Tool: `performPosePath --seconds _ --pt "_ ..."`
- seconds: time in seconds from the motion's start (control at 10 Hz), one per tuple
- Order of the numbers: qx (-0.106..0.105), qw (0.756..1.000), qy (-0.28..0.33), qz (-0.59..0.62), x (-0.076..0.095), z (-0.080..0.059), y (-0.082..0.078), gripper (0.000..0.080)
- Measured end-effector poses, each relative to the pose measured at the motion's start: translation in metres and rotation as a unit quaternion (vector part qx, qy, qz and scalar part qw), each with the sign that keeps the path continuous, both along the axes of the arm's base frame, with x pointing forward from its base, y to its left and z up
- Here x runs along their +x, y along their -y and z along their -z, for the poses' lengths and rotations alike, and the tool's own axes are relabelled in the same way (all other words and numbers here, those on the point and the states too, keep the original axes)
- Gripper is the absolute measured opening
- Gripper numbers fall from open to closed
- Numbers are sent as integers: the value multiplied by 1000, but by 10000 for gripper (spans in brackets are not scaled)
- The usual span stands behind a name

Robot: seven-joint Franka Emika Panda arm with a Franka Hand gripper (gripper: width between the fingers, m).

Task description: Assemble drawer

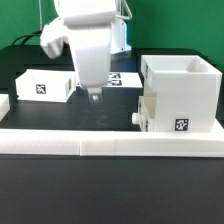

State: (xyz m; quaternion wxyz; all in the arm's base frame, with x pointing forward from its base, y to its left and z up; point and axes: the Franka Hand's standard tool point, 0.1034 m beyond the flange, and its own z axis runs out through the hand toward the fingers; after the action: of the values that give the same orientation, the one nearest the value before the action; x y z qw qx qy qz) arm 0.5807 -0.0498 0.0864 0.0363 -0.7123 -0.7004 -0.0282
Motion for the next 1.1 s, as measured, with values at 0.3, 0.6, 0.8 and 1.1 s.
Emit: performPosePath --seconds 0.3,0.6,0.8,1.1 --pt "13 999 -2 45 -45 11 14 649" --pt "12 995 -7 97 -44 11 13 649" --pt "10 982 0 190 -54 15 27 649" --pt "-3 950 13 312 -99 22 50 649"
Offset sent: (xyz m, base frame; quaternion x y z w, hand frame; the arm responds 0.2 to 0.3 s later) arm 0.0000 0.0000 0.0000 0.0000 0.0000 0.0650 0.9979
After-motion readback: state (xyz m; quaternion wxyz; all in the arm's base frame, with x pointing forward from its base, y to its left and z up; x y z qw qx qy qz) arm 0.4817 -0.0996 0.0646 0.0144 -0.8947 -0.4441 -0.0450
